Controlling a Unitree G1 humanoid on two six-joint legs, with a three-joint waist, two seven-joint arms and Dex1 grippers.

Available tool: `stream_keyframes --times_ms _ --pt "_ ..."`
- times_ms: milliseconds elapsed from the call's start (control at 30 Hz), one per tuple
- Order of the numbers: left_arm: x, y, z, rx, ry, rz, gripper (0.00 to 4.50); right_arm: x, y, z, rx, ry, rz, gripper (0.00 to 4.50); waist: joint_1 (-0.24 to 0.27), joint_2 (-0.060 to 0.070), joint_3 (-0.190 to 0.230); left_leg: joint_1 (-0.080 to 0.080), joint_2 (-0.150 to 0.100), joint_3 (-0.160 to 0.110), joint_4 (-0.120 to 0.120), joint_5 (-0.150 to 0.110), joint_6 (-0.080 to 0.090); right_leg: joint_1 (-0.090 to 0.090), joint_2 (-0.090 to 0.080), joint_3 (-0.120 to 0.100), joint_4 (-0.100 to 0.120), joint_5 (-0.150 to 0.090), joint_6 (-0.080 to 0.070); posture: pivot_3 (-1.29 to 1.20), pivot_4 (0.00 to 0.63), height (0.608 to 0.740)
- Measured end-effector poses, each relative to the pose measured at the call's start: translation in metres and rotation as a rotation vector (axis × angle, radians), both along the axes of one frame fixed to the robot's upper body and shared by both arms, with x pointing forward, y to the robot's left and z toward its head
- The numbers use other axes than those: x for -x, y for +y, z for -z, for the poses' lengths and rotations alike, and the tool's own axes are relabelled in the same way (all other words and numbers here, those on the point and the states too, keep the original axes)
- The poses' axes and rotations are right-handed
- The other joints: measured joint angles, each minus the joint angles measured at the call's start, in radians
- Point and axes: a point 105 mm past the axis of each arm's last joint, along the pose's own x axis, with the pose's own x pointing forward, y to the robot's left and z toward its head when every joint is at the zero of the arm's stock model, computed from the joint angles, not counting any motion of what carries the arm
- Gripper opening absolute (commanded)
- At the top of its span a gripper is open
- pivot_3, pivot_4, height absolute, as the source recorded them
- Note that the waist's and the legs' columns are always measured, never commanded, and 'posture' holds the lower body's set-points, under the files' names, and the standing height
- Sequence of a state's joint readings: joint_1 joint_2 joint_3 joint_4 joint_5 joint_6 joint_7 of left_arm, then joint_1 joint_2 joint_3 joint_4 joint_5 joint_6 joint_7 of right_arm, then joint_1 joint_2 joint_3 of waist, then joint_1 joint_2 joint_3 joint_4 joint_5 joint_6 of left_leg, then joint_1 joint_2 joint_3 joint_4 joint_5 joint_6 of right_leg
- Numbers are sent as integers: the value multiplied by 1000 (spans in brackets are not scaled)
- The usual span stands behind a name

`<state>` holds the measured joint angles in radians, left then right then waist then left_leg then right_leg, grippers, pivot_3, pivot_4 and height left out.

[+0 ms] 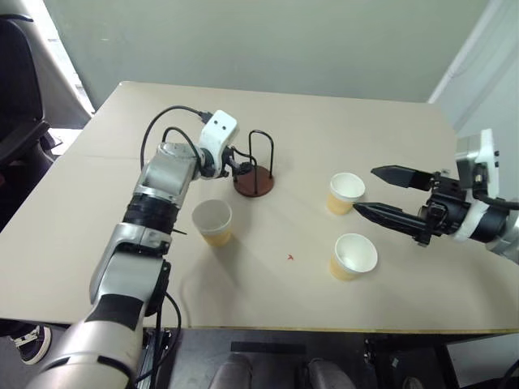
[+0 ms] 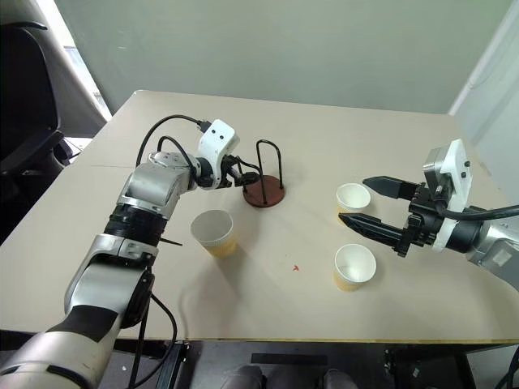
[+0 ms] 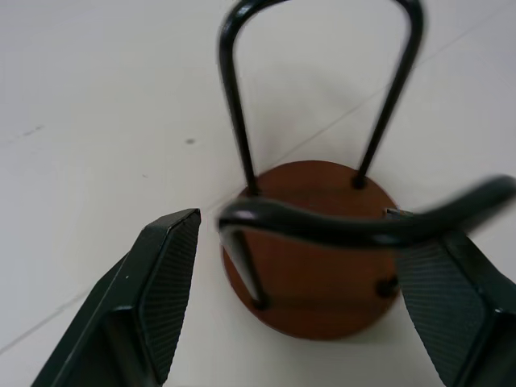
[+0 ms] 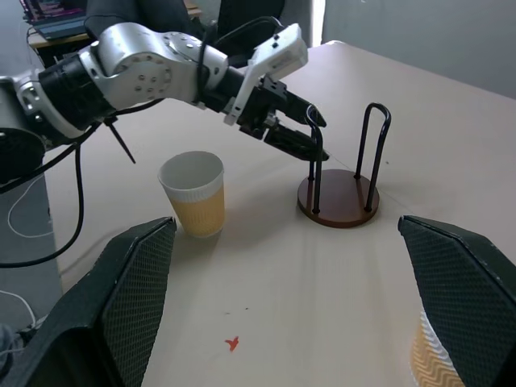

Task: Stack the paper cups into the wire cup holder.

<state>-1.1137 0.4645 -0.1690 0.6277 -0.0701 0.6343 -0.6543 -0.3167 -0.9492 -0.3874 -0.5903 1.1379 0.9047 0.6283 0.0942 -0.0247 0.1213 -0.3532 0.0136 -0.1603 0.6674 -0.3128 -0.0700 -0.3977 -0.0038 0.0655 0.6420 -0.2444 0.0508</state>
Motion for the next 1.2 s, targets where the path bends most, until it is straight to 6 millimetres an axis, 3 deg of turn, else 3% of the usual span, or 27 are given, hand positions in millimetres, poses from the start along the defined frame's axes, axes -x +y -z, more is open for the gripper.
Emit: stream_keyframes --times_ms 100,200,500,767,867,1067,1200 --pt "-4 -4 3 -1 -3 3 3850 0 0 1 2 6 6 4500 0 0 0 0 0 0 0 0 1 0 0 1 0 0 1 0 150 740" --pt "-6 -7 8 -2 1 8 3308 1 -1 2 -1 11 10 4500 0 0 0 0 0 1 0 0 1 0 0 1 0 -1 2 0 150 740" --pt "-11 -10 5 34 -29 1 35 2 -2 2 -5 16 23 4500 0 0 0 0 -1 2 1 -2 3 0 0 3 0 -1 3 0 150 740" --pt "-11 -14 2 59 -35 29 35 2 -3 2 -6 17 25 4500 0 0 0 0 -2 5 4 -3 6 0 0 8 0 -2 6 0 150 740" --pt "-7 -21 -8 97 -49 85 35 2 -3 2 -6 17 25 4500 0 -1 0 -1 -3 6 5 -4 7 -1 0 12 0 -2 9 0 150 740" --pt "24 -52 -41 116 -108 348 35 2 -3 1 -7 17 25 4500 -1 0 0 -4 -7 10 11 -7 12 -2 -1 18 1 -1 15 0 150 740" --pt "47 -56 -27 67 -62 482 35 5 -4 5 13 38 10 4500 -3 0 0 -4 -6 11 13 -8 14 -2 -1 19 0 -1 16 0 150 740"
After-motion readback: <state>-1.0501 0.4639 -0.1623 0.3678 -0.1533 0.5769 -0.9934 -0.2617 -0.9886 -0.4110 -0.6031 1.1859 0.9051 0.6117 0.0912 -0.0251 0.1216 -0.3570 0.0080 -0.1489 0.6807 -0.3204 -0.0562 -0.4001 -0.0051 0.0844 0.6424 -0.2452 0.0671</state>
